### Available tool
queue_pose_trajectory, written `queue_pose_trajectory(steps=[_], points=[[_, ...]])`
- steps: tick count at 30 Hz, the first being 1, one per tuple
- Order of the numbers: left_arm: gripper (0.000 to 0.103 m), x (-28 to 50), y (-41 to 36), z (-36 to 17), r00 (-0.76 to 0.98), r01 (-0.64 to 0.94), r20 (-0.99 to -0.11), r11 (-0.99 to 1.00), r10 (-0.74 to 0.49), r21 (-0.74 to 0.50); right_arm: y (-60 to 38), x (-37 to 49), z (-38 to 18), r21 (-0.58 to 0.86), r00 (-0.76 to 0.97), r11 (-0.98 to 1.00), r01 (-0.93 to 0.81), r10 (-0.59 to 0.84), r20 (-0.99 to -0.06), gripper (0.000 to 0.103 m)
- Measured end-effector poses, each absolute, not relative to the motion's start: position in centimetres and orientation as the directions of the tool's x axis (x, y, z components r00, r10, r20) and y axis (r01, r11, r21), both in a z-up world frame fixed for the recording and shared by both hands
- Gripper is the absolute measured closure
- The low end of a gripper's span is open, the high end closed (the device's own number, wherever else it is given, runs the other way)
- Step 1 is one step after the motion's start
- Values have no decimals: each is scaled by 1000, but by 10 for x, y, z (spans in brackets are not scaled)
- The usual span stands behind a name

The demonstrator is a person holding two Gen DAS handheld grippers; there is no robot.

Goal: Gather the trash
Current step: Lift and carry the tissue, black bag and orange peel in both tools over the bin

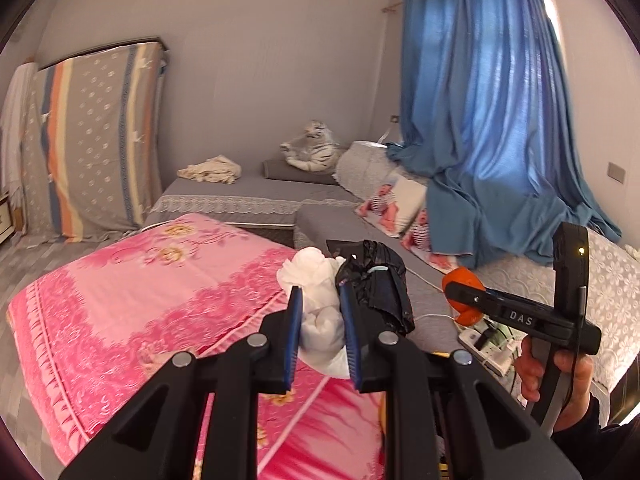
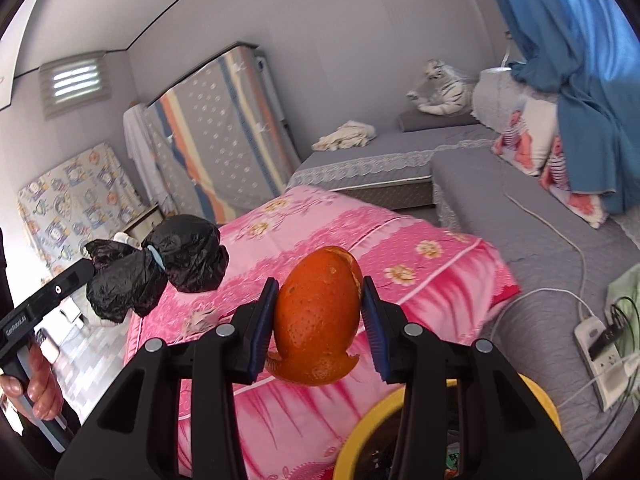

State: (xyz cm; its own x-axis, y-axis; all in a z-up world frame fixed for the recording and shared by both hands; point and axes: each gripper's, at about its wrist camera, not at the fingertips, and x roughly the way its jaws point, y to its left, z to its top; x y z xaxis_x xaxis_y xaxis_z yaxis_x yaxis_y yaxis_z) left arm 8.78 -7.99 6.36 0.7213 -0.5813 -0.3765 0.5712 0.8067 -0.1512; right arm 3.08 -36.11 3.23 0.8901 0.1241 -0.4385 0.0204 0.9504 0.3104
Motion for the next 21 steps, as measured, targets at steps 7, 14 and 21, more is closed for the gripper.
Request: queue_pose_trajectory(steps=[7, 14, 21], points=[[85, 83, -113, 62, 683, 630, -378, 766, -625, -127, -390, 2, 34, 332, 904, 938, 97, 56, -423, 64], [85, 77, -144, 59, 646, 678, -391, 728, -656, -100, -418, -23, 27, 351, 907, 920, 176, -13, -420, 64], [85, 73, -176, 52, 606, 719, -420, 691, -676, -75, -443, -41, 12, 371, 896, 897, 241, -59, -440, 64]])
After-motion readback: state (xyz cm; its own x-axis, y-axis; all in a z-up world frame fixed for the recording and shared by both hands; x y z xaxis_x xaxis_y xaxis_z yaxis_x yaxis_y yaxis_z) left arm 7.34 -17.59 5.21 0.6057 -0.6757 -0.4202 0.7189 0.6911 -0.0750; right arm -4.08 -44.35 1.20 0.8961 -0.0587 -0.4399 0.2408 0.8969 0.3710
